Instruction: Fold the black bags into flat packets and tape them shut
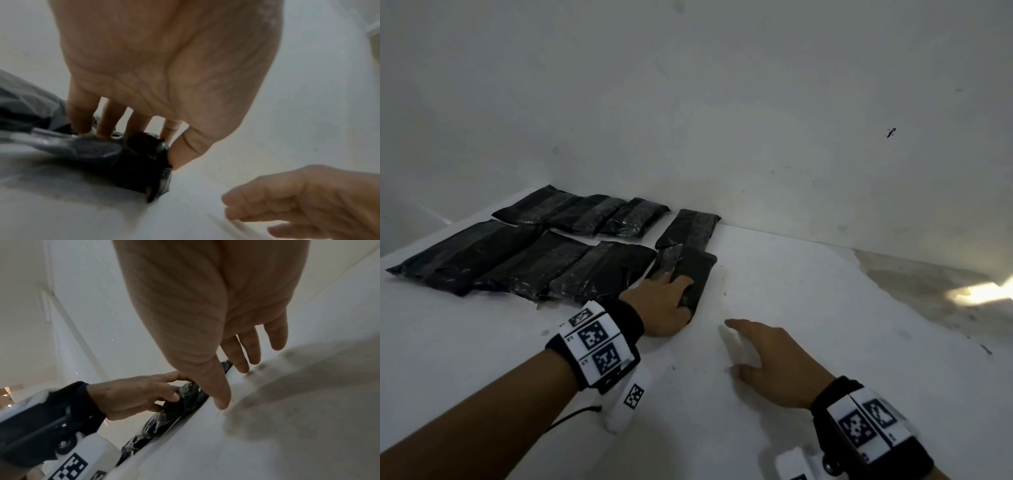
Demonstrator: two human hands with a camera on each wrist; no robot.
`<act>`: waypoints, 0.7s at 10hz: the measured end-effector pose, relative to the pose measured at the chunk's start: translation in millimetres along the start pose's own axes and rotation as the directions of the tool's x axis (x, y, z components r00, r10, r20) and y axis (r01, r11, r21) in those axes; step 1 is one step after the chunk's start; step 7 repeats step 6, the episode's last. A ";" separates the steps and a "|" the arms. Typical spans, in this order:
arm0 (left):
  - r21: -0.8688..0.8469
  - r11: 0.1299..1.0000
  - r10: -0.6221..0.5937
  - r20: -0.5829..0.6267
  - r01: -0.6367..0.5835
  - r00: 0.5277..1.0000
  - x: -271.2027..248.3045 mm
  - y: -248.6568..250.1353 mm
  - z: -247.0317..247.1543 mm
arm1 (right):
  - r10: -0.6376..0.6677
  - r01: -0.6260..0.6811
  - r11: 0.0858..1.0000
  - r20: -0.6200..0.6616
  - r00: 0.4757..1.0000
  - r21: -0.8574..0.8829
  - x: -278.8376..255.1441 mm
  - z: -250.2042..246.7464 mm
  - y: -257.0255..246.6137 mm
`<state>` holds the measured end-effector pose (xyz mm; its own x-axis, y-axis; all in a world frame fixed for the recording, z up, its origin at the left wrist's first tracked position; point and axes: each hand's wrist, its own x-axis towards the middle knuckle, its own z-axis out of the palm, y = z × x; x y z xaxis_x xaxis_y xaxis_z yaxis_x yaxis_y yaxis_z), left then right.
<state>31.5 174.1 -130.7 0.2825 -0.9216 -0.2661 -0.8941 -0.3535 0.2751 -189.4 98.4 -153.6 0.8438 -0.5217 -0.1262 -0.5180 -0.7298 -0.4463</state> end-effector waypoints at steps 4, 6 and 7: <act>0.021 0.999 -0.033 -0.041 0.034 0.999 3.9 -2.0 13.0 | 0.123 -0.125 0.992 -0.054 0.991 -0.025 -19.7 -9.6 18.0; -0.109 0.989 0.078 -0.224 -0.104 0.971 -13.4 6.8 7.2 | 0.183 -0.168 0.982 -0.217 0.959 0.083 -25.3 -26.8 26.0; -0.109 0.989 0.078 -0.224 -0.104 0.971 -13.4 6.8 7.2 | 0.183 -0.168 0.982 -0.217 0.959 0.083 -25.3 -26.8 26.0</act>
